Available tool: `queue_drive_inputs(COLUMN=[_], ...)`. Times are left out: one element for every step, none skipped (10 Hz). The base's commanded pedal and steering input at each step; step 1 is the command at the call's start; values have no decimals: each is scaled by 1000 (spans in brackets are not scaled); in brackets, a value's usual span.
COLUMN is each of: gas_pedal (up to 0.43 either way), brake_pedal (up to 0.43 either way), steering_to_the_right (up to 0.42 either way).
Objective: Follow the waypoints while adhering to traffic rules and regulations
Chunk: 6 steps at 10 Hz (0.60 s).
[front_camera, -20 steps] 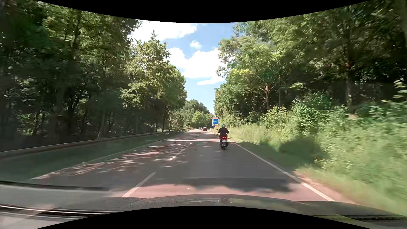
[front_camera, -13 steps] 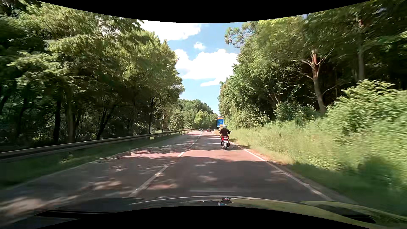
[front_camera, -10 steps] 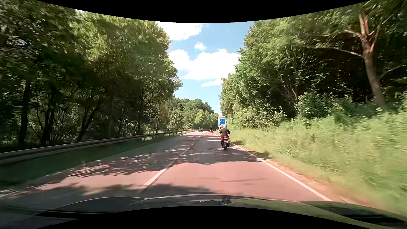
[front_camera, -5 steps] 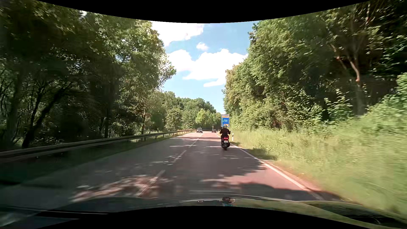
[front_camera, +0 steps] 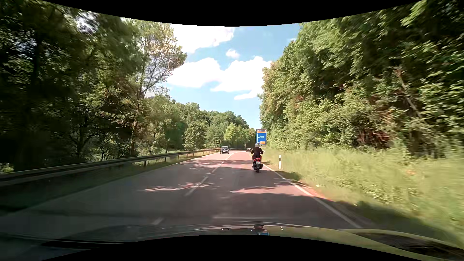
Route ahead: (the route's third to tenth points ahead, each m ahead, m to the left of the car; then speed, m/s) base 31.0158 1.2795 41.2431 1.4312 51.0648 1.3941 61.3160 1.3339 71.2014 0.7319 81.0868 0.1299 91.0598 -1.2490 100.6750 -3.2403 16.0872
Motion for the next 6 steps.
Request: queue_drive_inputs(gas_pedal=[209, 209, 189, 189, 189, 169], brake_pedal=[12, 12, 12, 12, 12, 12], steering_to_the_right=[-6, -7, -7, -7, -7, -6])
